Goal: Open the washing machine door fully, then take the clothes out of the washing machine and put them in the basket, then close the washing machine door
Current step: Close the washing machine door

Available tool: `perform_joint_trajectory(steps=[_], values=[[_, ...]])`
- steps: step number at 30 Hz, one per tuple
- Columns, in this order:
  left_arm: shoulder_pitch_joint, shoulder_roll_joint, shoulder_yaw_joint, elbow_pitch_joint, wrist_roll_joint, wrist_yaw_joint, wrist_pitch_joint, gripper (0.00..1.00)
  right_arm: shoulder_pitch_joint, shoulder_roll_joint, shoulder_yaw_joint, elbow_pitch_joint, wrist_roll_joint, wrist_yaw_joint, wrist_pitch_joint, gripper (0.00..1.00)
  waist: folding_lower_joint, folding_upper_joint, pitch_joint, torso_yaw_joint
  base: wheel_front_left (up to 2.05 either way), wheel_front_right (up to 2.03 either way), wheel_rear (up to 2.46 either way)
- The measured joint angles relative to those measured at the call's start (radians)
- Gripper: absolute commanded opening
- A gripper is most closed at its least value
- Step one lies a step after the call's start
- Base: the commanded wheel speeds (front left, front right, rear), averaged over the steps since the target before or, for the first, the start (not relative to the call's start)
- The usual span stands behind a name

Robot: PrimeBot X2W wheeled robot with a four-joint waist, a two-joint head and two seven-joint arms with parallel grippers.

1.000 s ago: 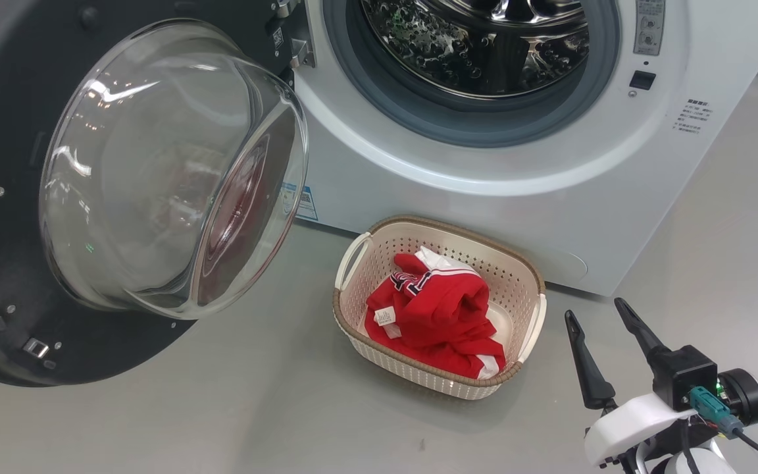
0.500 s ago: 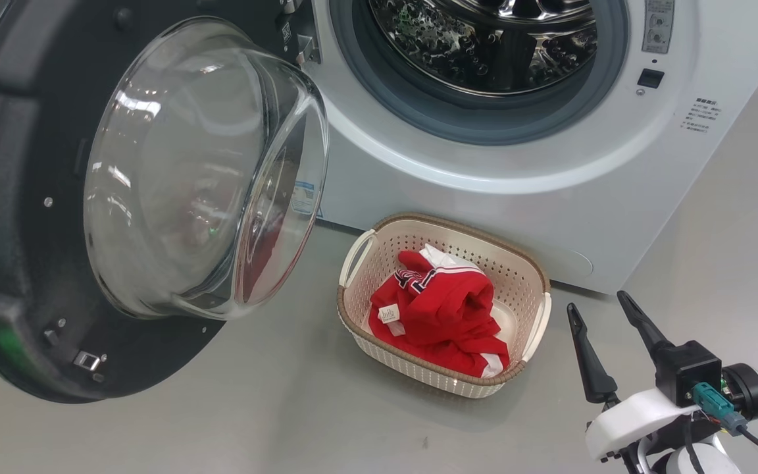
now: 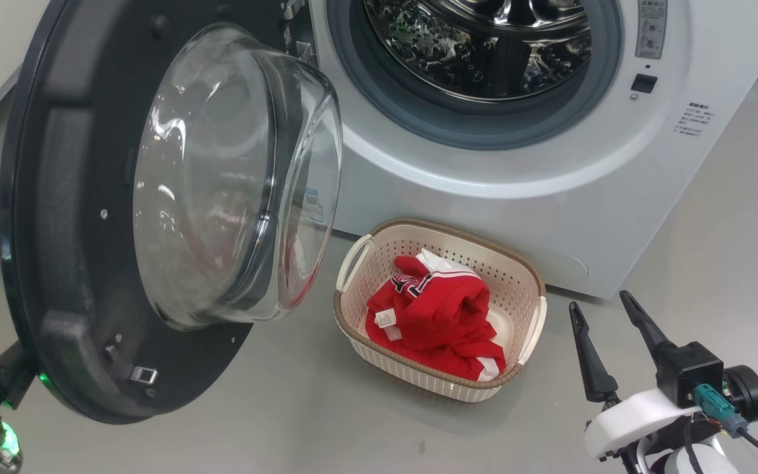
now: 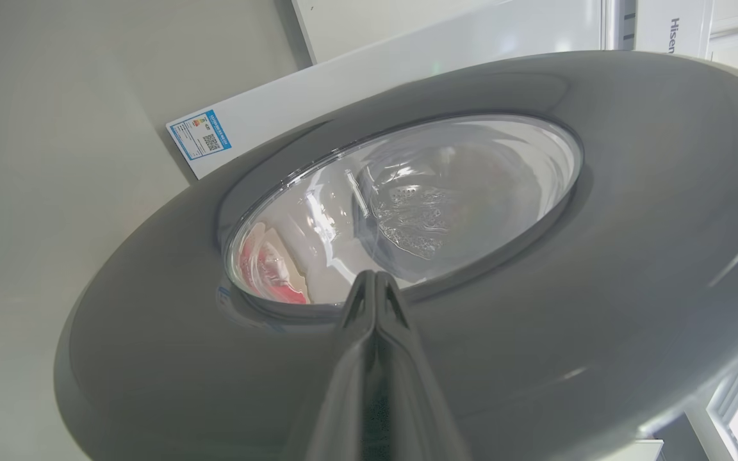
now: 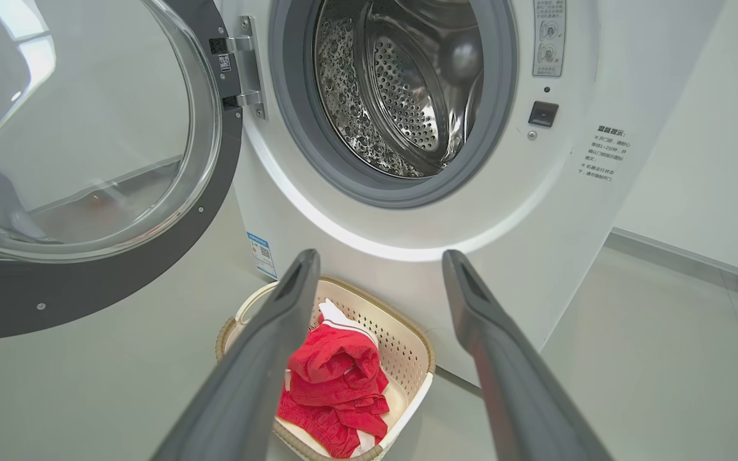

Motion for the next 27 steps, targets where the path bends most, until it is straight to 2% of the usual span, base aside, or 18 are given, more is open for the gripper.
perform_joint_trajectory(steps=[27], values=[[0.125, -0.097, -0.083, -0.303, -0.01, 0.0, 0.101, 0.0, -0.008, 0.02, -0.008, -0.002, 0.007, -0.01, -0.021, 1.0, 0.0, 0.0, 0.012, -0.108, 0.0, 0.0, 0.0]])
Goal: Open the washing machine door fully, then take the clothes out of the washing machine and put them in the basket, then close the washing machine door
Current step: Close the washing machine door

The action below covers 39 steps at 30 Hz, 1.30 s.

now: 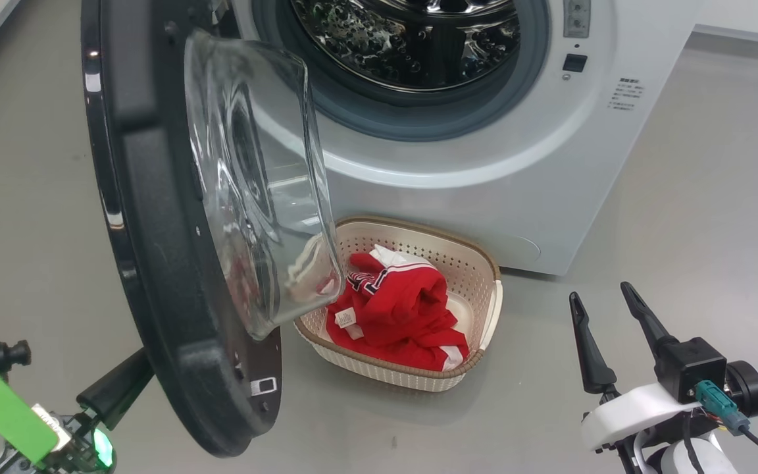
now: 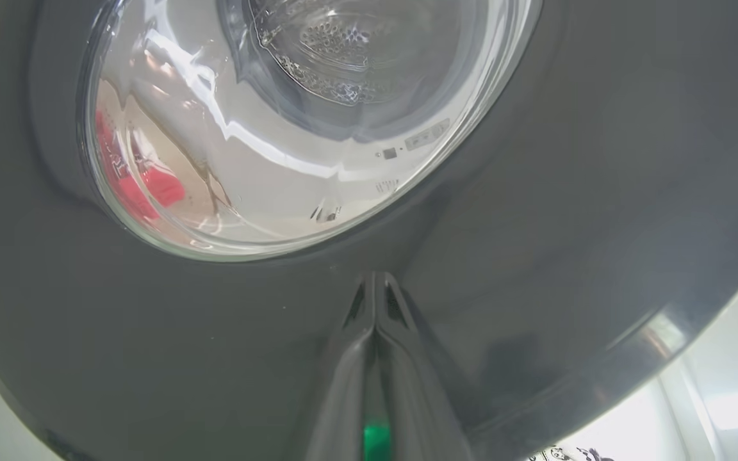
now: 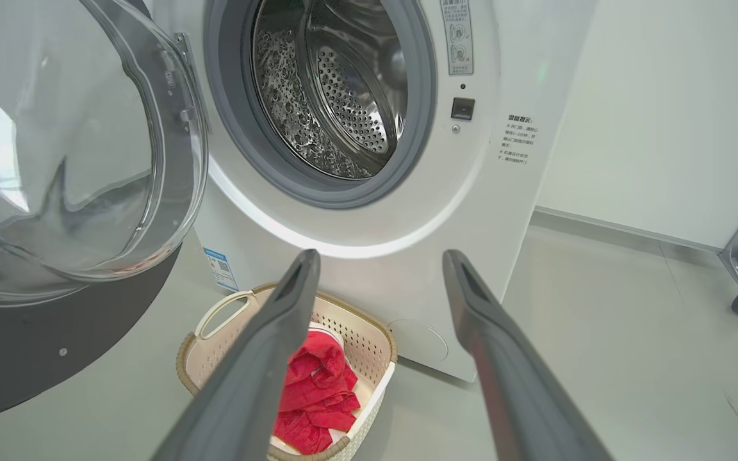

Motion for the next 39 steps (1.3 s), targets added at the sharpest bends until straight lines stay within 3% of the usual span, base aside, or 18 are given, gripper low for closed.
perform_joint_trajectory(steps=[23, 32, 39], values=[[-0.001, -0.047, -0.05, -0.043, 0.003, 0.0, 0.019, 0.0, -0.042, 0.033, 0.022, 0.016, 0.0, 0.001, -0.023, 1.0, 0.0, 0.0, 0.04, -0.239, 0.0, 0.0, 0.0], [-0.093, -0.107, -0.087, 0.002, 0.018, 0.0, -0.002, 0.0, -0.073, 0.038, 0.03, 0.024, 0.002, 0.003, -0.034, 1.0, 0.0, 0.0, 0.079, -0.334, 0.0, 0.0, 0.0], [-0.147, -0.118, -0.092, 0.053, 0.039, 0.0, -0.026, 0.0, -0.093, 0.049, 0.04, 0.033, 0.003, 0.012, -0.035, 1.0, 0.0, 0.0, 0.11, -0.384, 0.0, 0.0, 0.0]])
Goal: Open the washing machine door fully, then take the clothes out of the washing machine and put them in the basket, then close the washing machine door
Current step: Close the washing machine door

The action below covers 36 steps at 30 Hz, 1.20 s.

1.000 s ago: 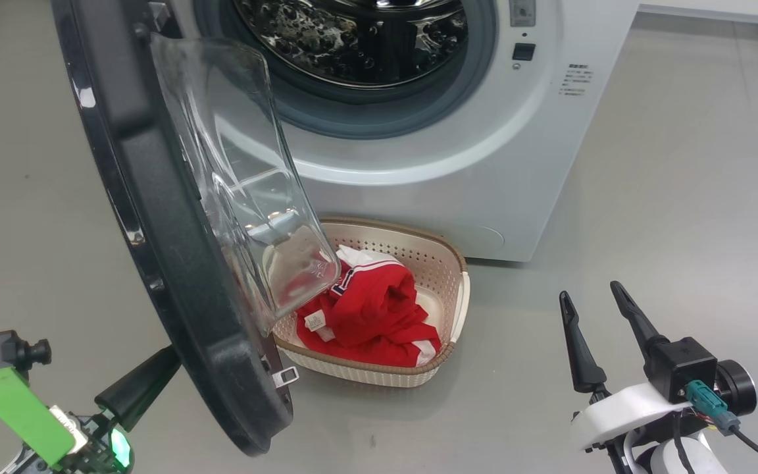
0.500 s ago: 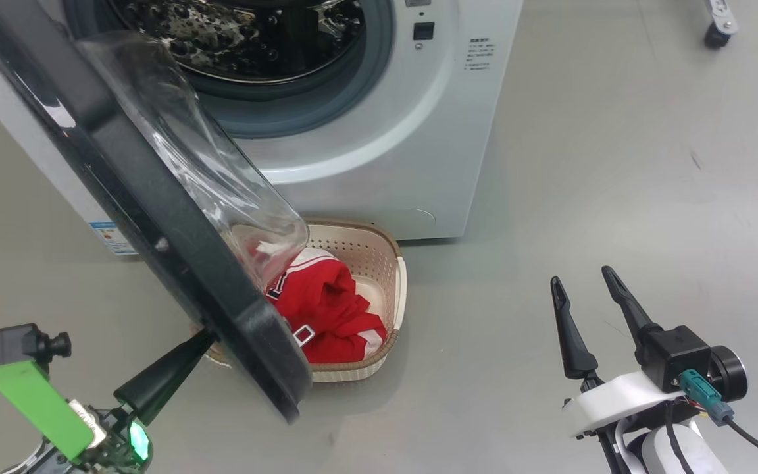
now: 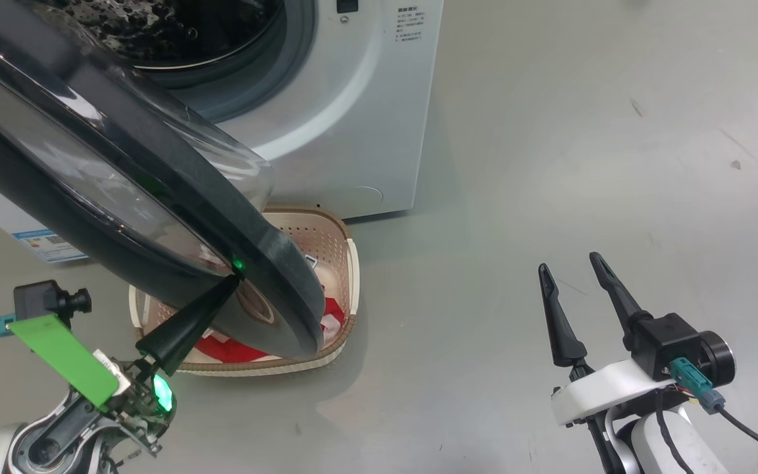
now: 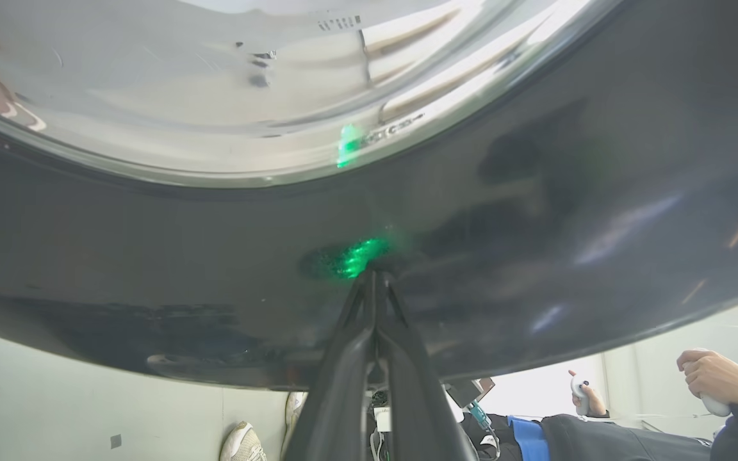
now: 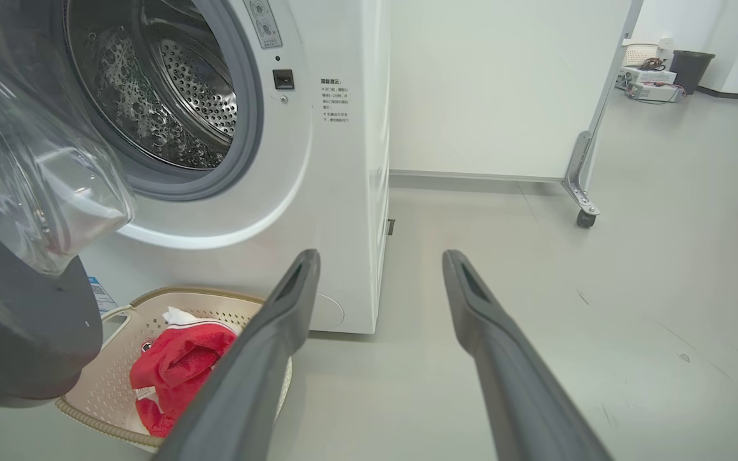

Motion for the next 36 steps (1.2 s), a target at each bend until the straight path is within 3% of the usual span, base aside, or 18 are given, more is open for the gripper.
perform_joint_trajectory(steps=[26, 36], values=[[-0.281, -0.021, 0.049, 0.193, 0.061, 0.0, -0.097, 0.0, -0.046, 0.03, 0.016, 0.045, 0.011, 0.01, -0.026, 1.0, 0.0001, 0.0, 0.072, -0.2, 0.0, 0.0, 0.0], [-0.399, -0.02, 0.056, 0.257, 0.106, 0.009, -0.14, 0.0, -0.063, 0.037, 0.012, 0.049, 0.02, 0.01, -0.031, 1.0, 0.0001, 0.0, 0.11, -0.241, 0.0, 0.0, 0.0]])
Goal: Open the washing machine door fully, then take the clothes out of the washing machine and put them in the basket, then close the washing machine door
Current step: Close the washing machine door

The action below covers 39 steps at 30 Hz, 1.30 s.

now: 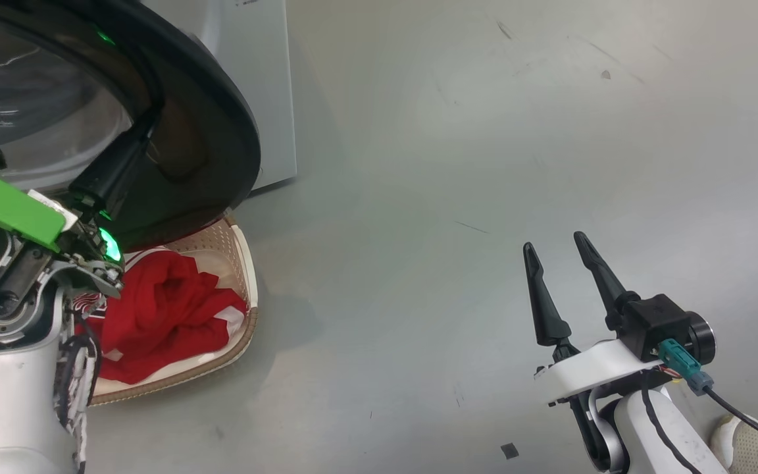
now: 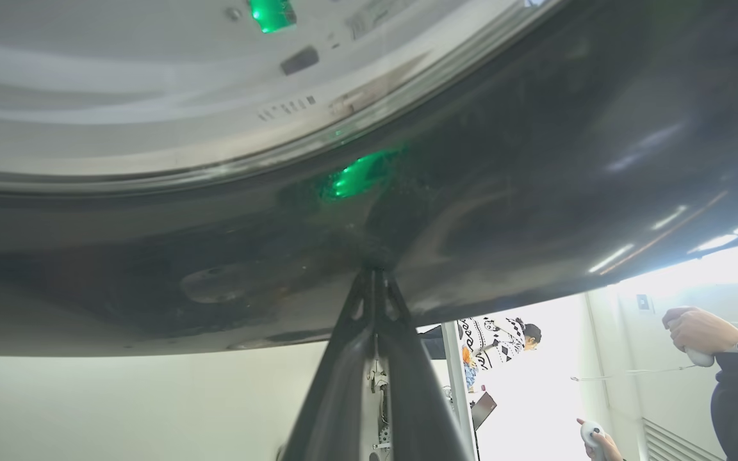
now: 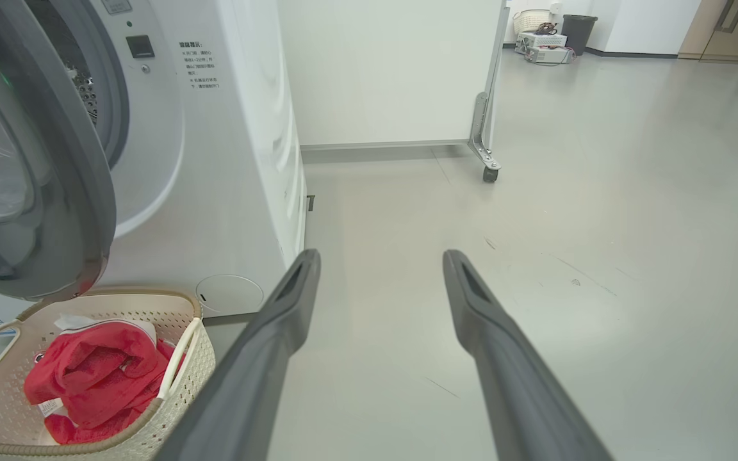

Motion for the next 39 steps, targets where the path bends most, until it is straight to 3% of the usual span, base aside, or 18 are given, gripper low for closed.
perform_joint_trajectory(steps=[14, 25, 32, 39], values=[[-0.114, -0.007, 0.045, 0.096, 0.02, -0.001, -0.088, 0.0, -0.018, 0.008, -0.001, 0.022, 0.016, 0.0, -0.004, 1.0, 0.0, 0.0, 0.024, -0.024, 0.0, 0.0, 0.0], [-0.13, -0.018, 0.038, 0.136, 0.015, -0.009, -0.078, 0.0, -0.034, 0.009, -0.012, 0.029, 0.018, -0.001, -0.009, 1.0, 0.0, 0.0, 0.028, -0.014, 0.0, 0.0, 0.0], [-0.065, -0.027, 0.058, 0.138, 0.002, -0.009, -0.078, 0.0, -0.034, 0.01, -0.026, 0.032, 0.018, -0.001, -0.009, 1.0, -0.0001, 0.0, 0.02, 0.019, 0.0, 0.0, 0.0], [0.035, -0.047, 0.095, 0.021, -0.012, -0.009, -0.081, 0.0, -0.034, 0.005, -0.047, 0.031, 0.017, -0.002, -0.009, 1.0, -0.0001, 0.0, 0.002, 0.064, 0.0, 0.0, 0.0]])
